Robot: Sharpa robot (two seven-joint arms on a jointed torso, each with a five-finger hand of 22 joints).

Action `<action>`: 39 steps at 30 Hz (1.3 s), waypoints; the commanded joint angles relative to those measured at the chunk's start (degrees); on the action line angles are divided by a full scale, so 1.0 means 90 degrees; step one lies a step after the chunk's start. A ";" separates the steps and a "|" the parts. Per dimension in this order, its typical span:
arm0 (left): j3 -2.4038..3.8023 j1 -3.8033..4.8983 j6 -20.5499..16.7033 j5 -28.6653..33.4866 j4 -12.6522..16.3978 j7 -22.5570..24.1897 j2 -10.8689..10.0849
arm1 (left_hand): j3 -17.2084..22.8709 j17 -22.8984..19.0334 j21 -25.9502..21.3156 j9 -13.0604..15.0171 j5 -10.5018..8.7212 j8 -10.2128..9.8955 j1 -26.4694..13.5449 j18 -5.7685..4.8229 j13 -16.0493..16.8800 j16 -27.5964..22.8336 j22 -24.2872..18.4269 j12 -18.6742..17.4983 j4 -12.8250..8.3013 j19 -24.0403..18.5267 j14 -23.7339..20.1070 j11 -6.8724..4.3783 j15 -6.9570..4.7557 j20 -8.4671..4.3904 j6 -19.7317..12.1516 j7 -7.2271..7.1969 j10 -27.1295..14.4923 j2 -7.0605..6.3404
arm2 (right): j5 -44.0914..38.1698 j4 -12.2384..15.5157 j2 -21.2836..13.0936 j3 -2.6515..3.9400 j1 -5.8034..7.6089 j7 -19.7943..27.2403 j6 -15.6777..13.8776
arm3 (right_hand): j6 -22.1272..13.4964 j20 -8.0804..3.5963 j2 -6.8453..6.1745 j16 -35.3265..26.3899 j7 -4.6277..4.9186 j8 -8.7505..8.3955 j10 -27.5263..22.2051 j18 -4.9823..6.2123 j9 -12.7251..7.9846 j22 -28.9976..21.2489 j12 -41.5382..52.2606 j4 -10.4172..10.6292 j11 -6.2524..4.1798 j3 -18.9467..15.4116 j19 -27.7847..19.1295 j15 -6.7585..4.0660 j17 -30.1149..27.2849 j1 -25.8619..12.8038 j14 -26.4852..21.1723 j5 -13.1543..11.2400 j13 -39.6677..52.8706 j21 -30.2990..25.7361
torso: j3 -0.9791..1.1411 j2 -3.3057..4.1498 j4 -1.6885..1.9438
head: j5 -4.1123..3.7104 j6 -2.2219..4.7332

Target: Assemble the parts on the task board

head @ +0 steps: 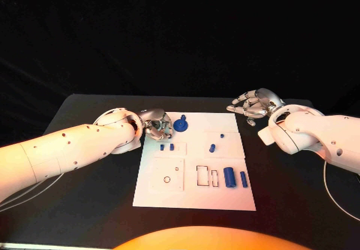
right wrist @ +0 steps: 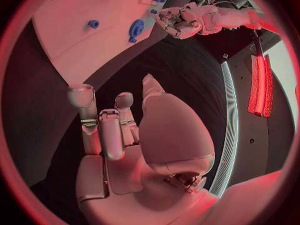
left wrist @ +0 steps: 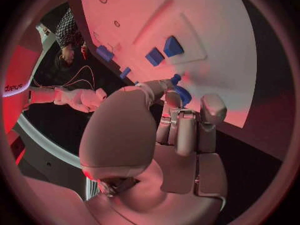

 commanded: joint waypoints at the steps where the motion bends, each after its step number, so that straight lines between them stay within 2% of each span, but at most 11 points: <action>1: 0.0003 0.0002 -0.0224 0.0201 0.0001 0.0189 0.0011 | -0.0006 0.0095 -0.0028 -0.0013 -0.0032 -0.0041 -0.0072 -0.0077 -0.0008 0.0006 0.0000 -0.0005 0.0039 -0.0060 0.0092 0.0009 0.0028 0.0004 -0.0070 0.0001 -0.0029 -0.0004 | -0.0050 -0.0001 0.0009 0.0001 -0.0003 0.0076 0.0030 | -0.0021 -0.0019 0.0076 -0.0025 -0.0003 0.0040 0.0002 0.0094 -0.0006 0.0004 0.0031 -0.0016 -0.0021 0.0030 0.0028 -0.0036 0.0008 0.0006 0.0191 -0.0018 0.0011 -0.0034 | 0.0002 -0.0003 0.0004 | 0.0009 0.0008; 20: 0.0025 0.0000 -0.0414 0.0759 0.0006 0.0450 -0.0058 | -0.0047 0.0030 -0.0073 -0.0018 -0.0030 -0.0050 -0.0113 -0.0060 -0.0076 -0.0007 -0.0075 -0.0029 0.0071 -0.0116 0.0065 0.0011 0.0031 0.0008 -0.0084 0.0000 -0.0078 -0.0012 | -0.0029 -0.0050 0.0019 0.0000 -0.0003 0.0080 0.0086 | -0.0023 -0.0021 0.0074 -0.0031 -0.0004 0.0046 -0.0020 0.0096 -0.0013 -0.0004 0.0015 -0.0016 -0.0022 0.0027 0.0027 -0.0037 -0.0001 0.0005 0.0189 -0.0019 -0.0030 -0.0050 | -0.0002 0.0003 -0.0006 | 0.0003 0.0040; 24: 0.0081 0.0001 -0.0572 0.1706 0.0032 0.0674 -0.0152 | 0.0008 -0.0844 -0.0607 -0.0038 0.0005 -0.0083 -0.0058 0.0108 -0.0733 -0.0256 -0.0875 -0.0535 0.0076 -0.0746 -0.0368 0.0098 0.0103 0.0058 -0.0208 0.0068 -0.0689 0.0002 | -0.0068 -0.0066 0.0017 0.0000 -0.0003 0.0168 0.0254 | -0.0020 -0.0030 0.0076 -0.0065 -0.0013 0.0074 -0.0301 0.0109 -0.0044 -0.0056 -0.0238 -0.0106 -0.0035 0.0122 0.0007 -0.0049 -0.0050 0.0301 0.0173 -0.0009 -0.0405 -0.0143 | -0.0002 0.0003 -0.0008 | 0.0001 0.0043; 27: 0.0125 0.0004 -0.0768 0.2767 0.0089 0.0936 -0.0274 | 0.0076 -0.2144 -0.1429 -0.0054 0.0000 -0.0108 -0.0050 0.0325 -0.1016 -0.0735 -0.1991 -0.0973 0.0110 -0.1642 -0.1108 0.0228 0.0224 0.0160 -0.0385 0.0173 -0.1004 -0.0015 | -0.0280 -0.0075 0.0017 0.0000 -0.0003 0.0276 0.0415 | 0.0058 -0.0043 0.0063 -0.0164 -0.0021 0.0095 -0.0743 0.0149 -0.0104 -0.0217 -0.0900 -0.0187 -0.0052 0.0359 -0.0116 -0.0062 -0.0205 0.0765 0.0102 -0.0003 -0.1072 -0.0418 | 0.0006 -0.0002 -0.0007 | -0.0011 0.0045; 28: 0.0135 0.0005 -0.0827 0.3064 0.0113 0.1008 -0.0313 | 0.0089 -0.2625 -0.1563 -0.0055 -0.0002 -0.0107 -0.0053 0.0331 -0.1181 -0.0950 -0.2079 -0.1214 0.0128 -0.1718 -0.1405 0.0273 0.0260 0.0199 -0.0455 0.0206 -0.1120 -0.0025 | -0.0363 -0.0078 0.0018 0.0000 -0.0003 0.0306 0.0463 | 0.0100 -0.0047 0.0040 -0.0205 -0.0023 0.0077 -0.0746 0.0157 -0.0136 -0.0260 -0.1084 -0.0167 -0.0056 0.0451 -0.0150 -0.0063 -0.0270 0.0860 0.0074 -0.0005 -0.1222 -0.0496 | 0.0004 -0.0002 -0.0006 | -0.0021 0.0047; 29: 0.0148 0.0007 -0.0896 0.3431 0.0147 0.1095 -0.0364 | 0.0091 -0.3176 -0.1714 -0.0058 -0.0008 -0.0109 -0.0041 0.0330 -0.1389 -0.1224 -0.2164 -0.1500 0.0135 -0.1791 -0.1762 0.0335 0.0317 0.0249 -0.0549 0.0256 -0.1209 -0.0020 | -0.0480 -0.0084 0.0019 0.0000 -0.0003 0.0342 0.0527 | 0.0145 -0.0048 -0.0026 -0.0238 -0.0031 0.0044 -0.0722 0.0160 -0.0180 -0.0284 -0.1278 -0.0130 -0.0055 0.0550 -0.0168 -0.0065 -0.0317 0.0943 0.0054 -0.0008 -0.1393 -0.0552 | 0.0002 -0.0002 -0.0003 | -0.0034 0.0048; 32: 0.0185 0.0012 -0.1020 0.4340 0.0263 0.1309 -0.0514 | 0.0039 -0.3965 -0.1935 -0.0050 -0.0002 -0.0064 -0.0026 0.0337 -0.1667 -0.1649 -0.2298 -0.1827 0.0141 -0.1852 -0.2261 0.0405 0.0377 0.0315 -0.0613 0.0300 -0.1229 0.0012 | -0.0895 -0.0100 0.0020 -0.0001 -0.0003 0.0428 0.0729 | 0.0439 -0.0049 -0.0282 -0.0399 -0.0011 -0.0140 -0.0728 0.0172 -0.0360 -0.0303 -0.2457 -0.0029 -0.0045 0.1102 -0.0198 -0.0054 -0.0570 0.1243 -0.0018 0.0004 -0.2322 -0.0672 | -0.0002 -0.0003 0.0000 | -0.0041 0.0049; 34: 0.0203 0.0014 -0.1055 0.4752 0.0340 0.1398 -0.0602 | -0.0008 -0.4266 -0.2044 -0.0049 -0.0001 -0.0033 -0.0008 0.0340 -0.1826 -0.1819 -0.2370 -0.1996 0.0130 -0.1853 -0.2428 0.0432 0.0403 0.0340 -0.0642 0.0319 -0.1222 0.0028 | -0.1184 -0.0109 0.0021 -0.0001 -0.0003 0.0460 0.0859 | 0.0589 -0.0040 -0.0414 -0.0445 0.0012 -0.0207 -0.0683 0.0168 -0.0427 -0.0257 -0.3097 -0.0031 -0.0013 0.1393 -0.0177 -0.0038 -0.0646 0.1295 -0.0023 0.0003 -0.2818 -0.0650 | -0.0002 -0.0004 0.0002 | -0.0044 0.0049; 35: 0.0214 0.0016 -0.1075 0.5043 0.0410 0.1458 -0.0675 | -0.0030 -0.4441 -0.2104 -0.0049 0.0001 -0.0014 -0.0001 0.0340 -0.1916 -0.1922 -0.2409 -0.2091 0.0129 -0.1854 -0.2530 0.0447 0.0415 0.0352 -0.0651 0.0329 -0.1216 0.0046 | -0.1390 -0.0112 0.0023 -0.0001 -0.0003 0.0470 0.0941 | 0.0770 -0.0026 -0.0615 -0.0441 0.0020 -0.0313 -0.0389 0.0156 -0.0519 -0.0169 -0.3783 -0.0037 0.0016 0.1767 -0.0128 -0.0024 -0.0635 0.1268 0.0012 -0.0009 -0.3374 -0.0582 | -0.0003 -0.0005 0.0003 | -0.0049 0.0052; 37: 0.0223 0.0017 -0.1082 0.5324 0.0500 0.1518 -0.0762 | -0.0035 -0.4474 -0.2120 -0.0049 0.0003 -0.0008 0.0005 0.0341 -0.1939 -0.1943 -0.2419 -0.2112 0.0125 -0.1853 -0.2548 0.0450 0.0417 0.0355 -0.0652 0.0331 -0.1209 0.0052 | -0.1950 -0.0113 0.0029 -0.0001 -0.0004 0.0464 0.1132 | 0.0956 -0.0020 -0.0794 -0.0415 0.0031 -0.0384 -0.0271 0.0136 -0.0583 -0.0059 -0.4369 -0.0091 0.0037 0.2152 -0.0078 -0.0006 -0.0591 0.1287 0.0049 -0.0011 -0.3793 -0.0484 | -0.0005 -0.0007 0.0000 | -0.0066 0.0050; 39: 0.0229 0.0018 -0.1064 0.5543 0.0588 0.1565 -0.0841 | -0.0051 -0.4589 -0.2149 -0.0051 0.0001 -0.0001 0.0004 0.0340 -0.1978 -0.2004 -0.2438 -0.2145 0.0127 -0.1855 -0.2616 0.0460 0.0424 0.0361 -0.0657 0.0339 -0.1191 0.0058 | -0.2446 -0.0107 0.0039 -0.0001 -0.0007 0.0423 0.1288 | 0.1049 -0.0033 -0.0884 -0.0382 0.0011 -0.0416 -0.0175 0.0131 -0.0610 0.0016 -0.4630 -0.0121 0.0048 0.2336 -0.0044 0.0008 -0.0538 0.1268 0.0081 -0.0014 -0.3979 -0.0407 | -0.0008 -0.0007 -0.0003 | -0.0095 0.0051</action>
